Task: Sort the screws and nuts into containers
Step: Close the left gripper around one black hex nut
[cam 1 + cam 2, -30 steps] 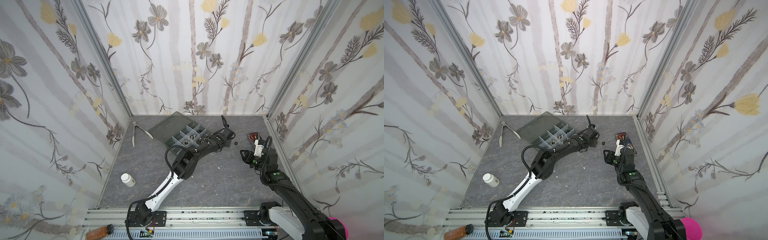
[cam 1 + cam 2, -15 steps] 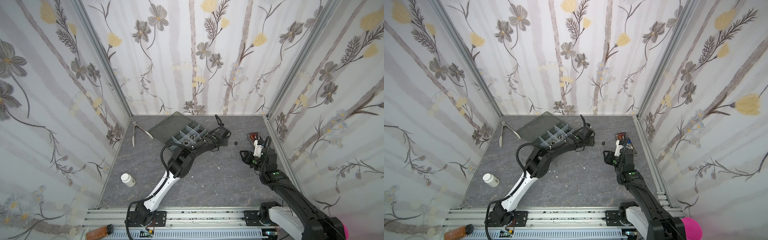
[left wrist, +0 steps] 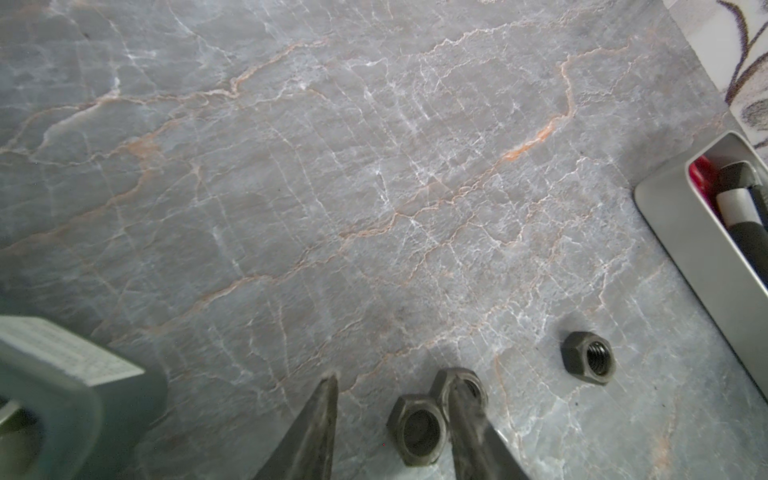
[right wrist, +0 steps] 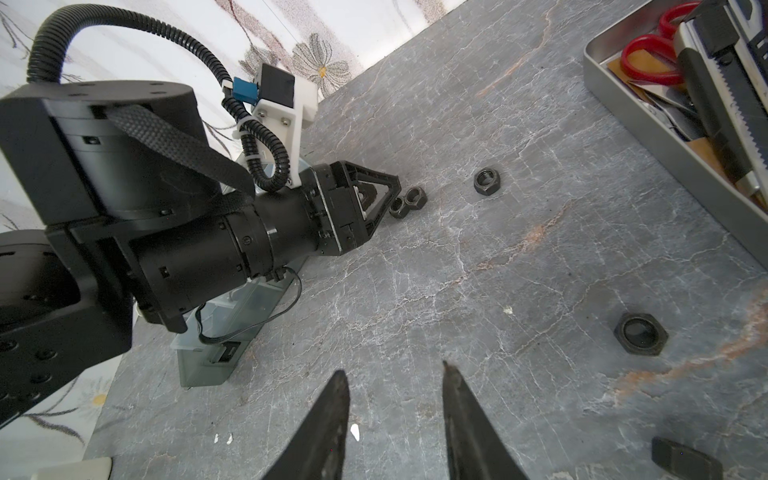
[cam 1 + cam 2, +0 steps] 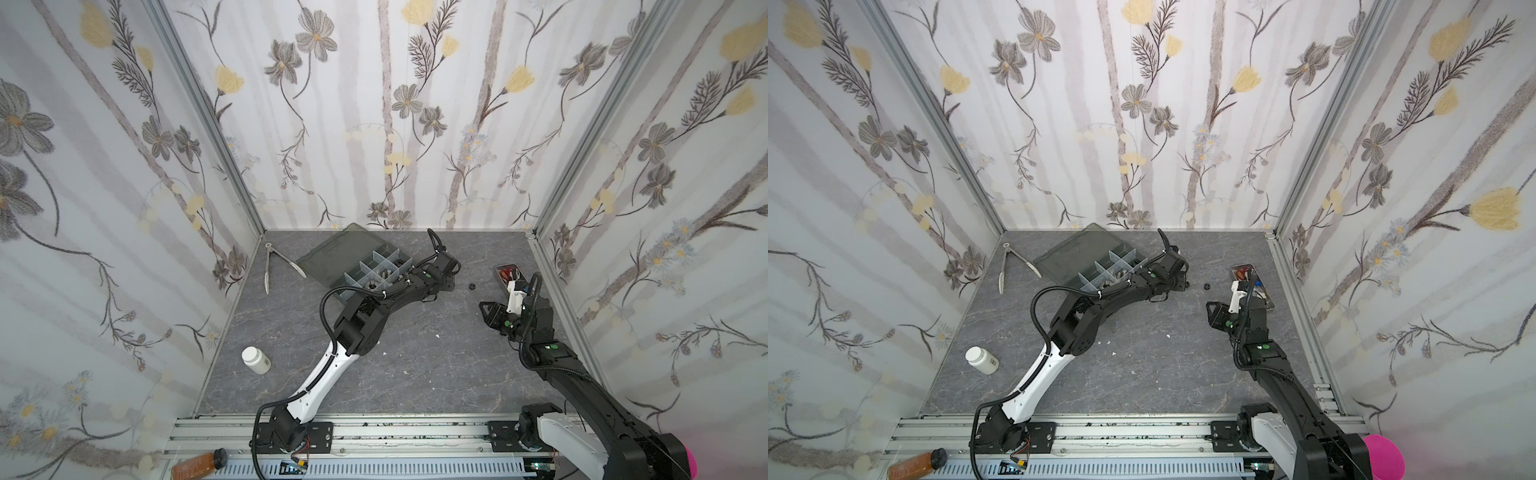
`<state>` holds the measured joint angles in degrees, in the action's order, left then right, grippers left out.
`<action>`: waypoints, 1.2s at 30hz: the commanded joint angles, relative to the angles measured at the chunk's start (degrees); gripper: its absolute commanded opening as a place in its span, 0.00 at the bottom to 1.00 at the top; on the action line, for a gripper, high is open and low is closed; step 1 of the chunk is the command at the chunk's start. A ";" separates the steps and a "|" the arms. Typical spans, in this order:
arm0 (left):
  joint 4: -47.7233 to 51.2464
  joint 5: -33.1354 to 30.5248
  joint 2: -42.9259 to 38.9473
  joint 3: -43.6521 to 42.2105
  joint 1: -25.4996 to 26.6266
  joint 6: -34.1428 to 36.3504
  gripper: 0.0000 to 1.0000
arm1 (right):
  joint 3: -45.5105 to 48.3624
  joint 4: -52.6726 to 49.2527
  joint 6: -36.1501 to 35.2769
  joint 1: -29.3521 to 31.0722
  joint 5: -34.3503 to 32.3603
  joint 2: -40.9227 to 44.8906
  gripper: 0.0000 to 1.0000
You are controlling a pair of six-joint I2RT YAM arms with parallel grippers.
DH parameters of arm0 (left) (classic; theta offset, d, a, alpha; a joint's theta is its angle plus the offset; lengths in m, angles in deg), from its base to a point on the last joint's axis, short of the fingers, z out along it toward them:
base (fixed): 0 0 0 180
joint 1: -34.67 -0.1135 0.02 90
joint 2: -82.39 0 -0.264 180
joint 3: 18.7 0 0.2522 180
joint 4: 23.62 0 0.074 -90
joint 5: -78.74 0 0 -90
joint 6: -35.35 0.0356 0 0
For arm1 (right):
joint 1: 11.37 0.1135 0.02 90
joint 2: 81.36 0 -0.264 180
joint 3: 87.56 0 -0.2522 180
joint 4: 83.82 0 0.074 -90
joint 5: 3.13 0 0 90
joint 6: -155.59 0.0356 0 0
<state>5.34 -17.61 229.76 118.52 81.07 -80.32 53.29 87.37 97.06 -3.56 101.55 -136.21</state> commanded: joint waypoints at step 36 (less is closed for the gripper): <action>2.18 -3.46 1.30 -0.14 1.08 0.09 0.34 | 0.25 2.77 0.21 0.03 0.44 -0.35 0.40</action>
<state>5.45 -19.25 230.76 118.52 81.90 -80.52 53.40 87.81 97.06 -3.56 101.55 -136.54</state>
